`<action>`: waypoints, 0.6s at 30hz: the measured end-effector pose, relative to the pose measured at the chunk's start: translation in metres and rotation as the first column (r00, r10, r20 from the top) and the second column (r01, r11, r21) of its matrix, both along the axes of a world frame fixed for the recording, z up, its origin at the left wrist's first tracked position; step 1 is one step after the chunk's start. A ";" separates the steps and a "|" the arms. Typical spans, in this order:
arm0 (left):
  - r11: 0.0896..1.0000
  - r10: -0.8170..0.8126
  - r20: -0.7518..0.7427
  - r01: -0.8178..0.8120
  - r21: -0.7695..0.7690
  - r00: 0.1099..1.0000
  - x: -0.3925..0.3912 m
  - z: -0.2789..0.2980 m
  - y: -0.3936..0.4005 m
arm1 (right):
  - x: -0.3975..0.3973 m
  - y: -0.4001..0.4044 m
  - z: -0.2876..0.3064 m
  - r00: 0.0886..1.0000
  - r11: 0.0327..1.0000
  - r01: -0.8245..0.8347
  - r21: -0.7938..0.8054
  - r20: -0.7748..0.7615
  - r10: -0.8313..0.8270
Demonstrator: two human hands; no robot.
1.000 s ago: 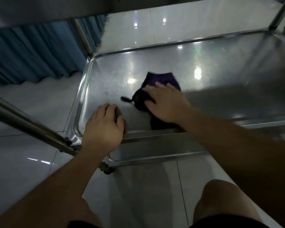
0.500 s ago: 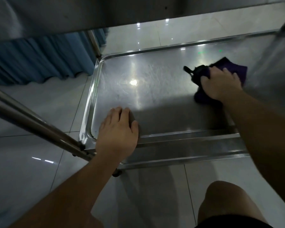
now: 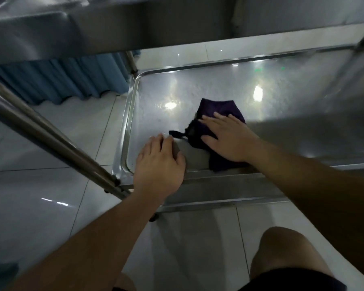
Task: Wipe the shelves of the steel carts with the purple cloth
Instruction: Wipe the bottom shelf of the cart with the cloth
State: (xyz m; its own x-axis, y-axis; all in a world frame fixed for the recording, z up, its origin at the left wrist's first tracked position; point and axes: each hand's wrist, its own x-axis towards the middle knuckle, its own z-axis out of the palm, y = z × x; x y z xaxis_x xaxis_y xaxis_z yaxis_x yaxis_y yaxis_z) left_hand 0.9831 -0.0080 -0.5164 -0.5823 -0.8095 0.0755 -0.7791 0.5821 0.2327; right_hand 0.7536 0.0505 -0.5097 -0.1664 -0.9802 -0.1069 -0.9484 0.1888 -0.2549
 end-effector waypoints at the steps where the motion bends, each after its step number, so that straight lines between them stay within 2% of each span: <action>1: 1.000 0.003 0.003 -0.003 0.013 1.000 0.000 0.000 -0.001 | -0.003 0.019 0.000 1.000 1.000 0.025 0.002 0.007 -0.025; 7: 0.999 -0.006 0.027 0.004 0.048 1.000 -0.001 0.001 -0.002 | -0.049 0.112 0.005 0.952 0.952 0.306 0.025 -0.016 -0.306; 9: 0.999 -0.010 0.037 0.008 0.045 0.999 -0.001 0.003 -0.001 | -0.062 0.128 0.004 0.862 0.864 0.503 0.000 -0.063 -0.502; 12: 0.998 -0.020 0.051 0.017 0.054 0.998 0.000 0.006 0.000 | -0.065 0.131 0.003 0.648 0.655 0.754 -0.052 -0.100 -0.755; 14: 0.998 -0.029 0.054 0.026 0.050 0.998 0.000 0.005 -0.003 | -0.062 0.125 0.003 0.606 0.612 0.789 -0.056 -0.098 -0.789; 18: 0.998 -0.036 0.062 0.033 0.047 0.997 0.000 0.001 -0.007 | -0.062 0.122 0.004 0.595 0.601 0.796 -0.074 -0.094 -0.799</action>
